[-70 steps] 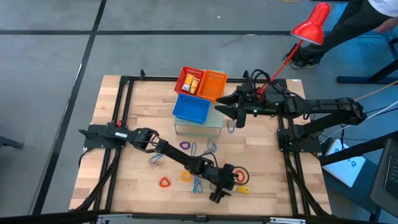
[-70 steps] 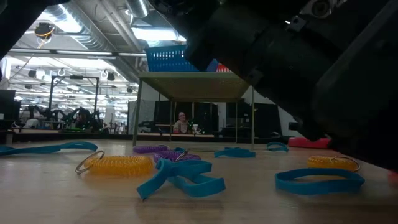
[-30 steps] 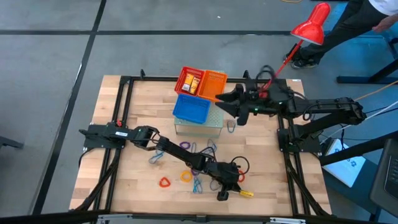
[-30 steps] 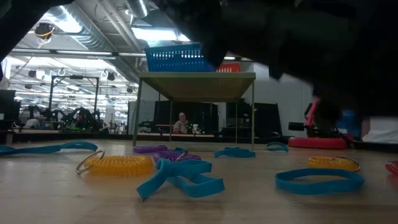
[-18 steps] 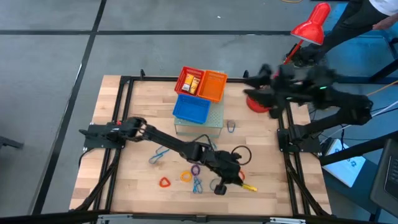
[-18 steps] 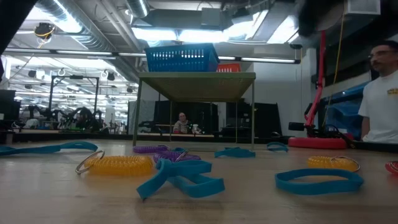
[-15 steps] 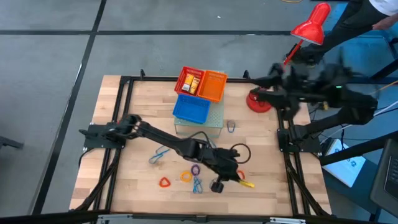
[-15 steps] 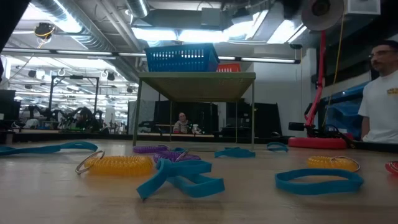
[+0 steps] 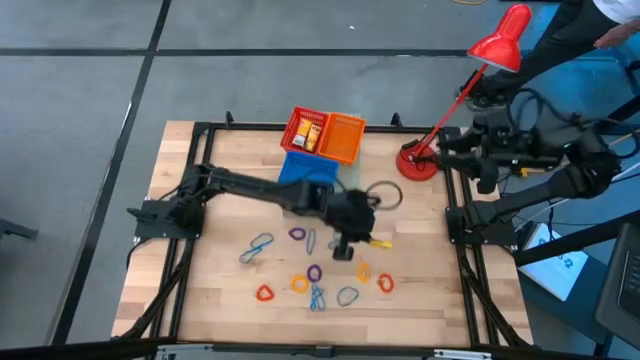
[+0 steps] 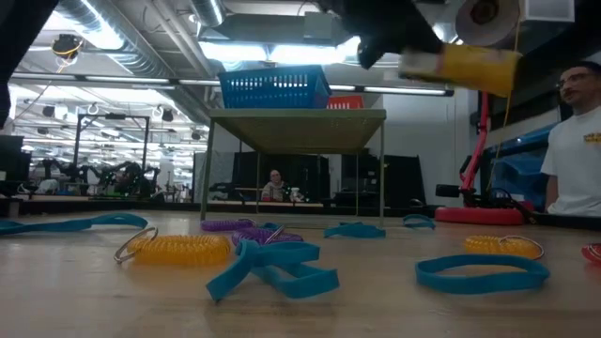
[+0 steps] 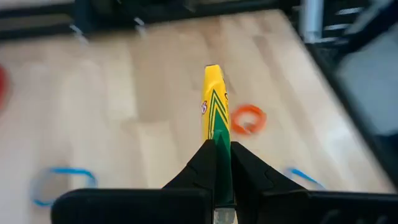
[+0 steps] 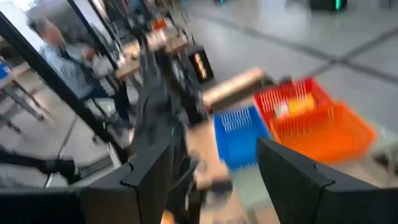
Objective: Pick & Place Office Desk Supplies
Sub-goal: Put the crayon box into the red basket on the shelf
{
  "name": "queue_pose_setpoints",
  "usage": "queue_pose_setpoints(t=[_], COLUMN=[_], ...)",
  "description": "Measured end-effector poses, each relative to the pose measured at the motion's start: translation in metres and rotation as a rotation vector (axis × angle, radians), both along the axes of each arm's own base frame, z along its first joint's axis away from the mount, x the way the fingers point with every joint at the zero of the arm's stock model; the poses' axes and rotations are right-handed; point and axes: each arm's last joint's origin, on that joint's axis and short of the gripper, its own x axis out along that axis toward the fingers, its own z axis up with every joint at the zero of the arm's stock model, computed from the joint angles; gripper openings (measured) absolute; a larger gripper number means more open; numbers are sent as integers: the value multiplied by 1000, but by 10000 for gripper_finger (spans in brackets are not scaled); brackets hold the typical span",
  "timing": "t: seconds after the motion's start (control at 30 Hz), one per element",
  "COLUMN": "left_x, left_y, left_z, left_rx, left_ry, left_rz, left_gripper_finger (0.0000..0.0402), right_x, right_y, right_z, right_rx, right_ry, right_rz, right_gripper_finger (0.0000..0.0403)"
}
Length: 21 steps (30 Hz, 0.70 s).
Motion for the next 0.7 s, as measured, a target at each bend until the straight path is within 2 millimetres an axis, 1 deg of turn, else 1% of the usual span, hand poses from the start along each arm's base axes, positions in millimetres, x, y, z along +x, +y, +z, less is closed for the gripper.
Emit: queue_pose_setpoints(t=[0.07,0.13,0.2,0.27,0.4,0.5,0.6,0.7], left_x=[-4,-14,-25,-41,-82,-118,-155,-186], left_y=[10,17,23,29,40,46,53,60], left_z=[15,36,62,87,134,162,184,200], left_rx=[-94,-135,-139,-144,-133,-69,-2,55], left_ry=[-41,-95,-179,-251,-351,-404,-438,-462], left_rz=[-39,-54,-45,-28,24,88,176,266], left_gripper_finger=[23,22,22,22,27,27,28,28], right_x=[4,9,12,15,15,12,10,9], right_y=[2,5,7,10,12,12,10,10], right_z=[-11,-21,-26,-25,-13,-8,-8,-12], right_rx=[26,44,64,56,-4,-56,-71,-132], right_ry=[47,65,26,-39,-187,-232,-227,-179], right_rz=[-4,-16,-26,-26,-49,-66,-118,-157], right_gripper_finger=[231,231,231,231,231,231,231,231])
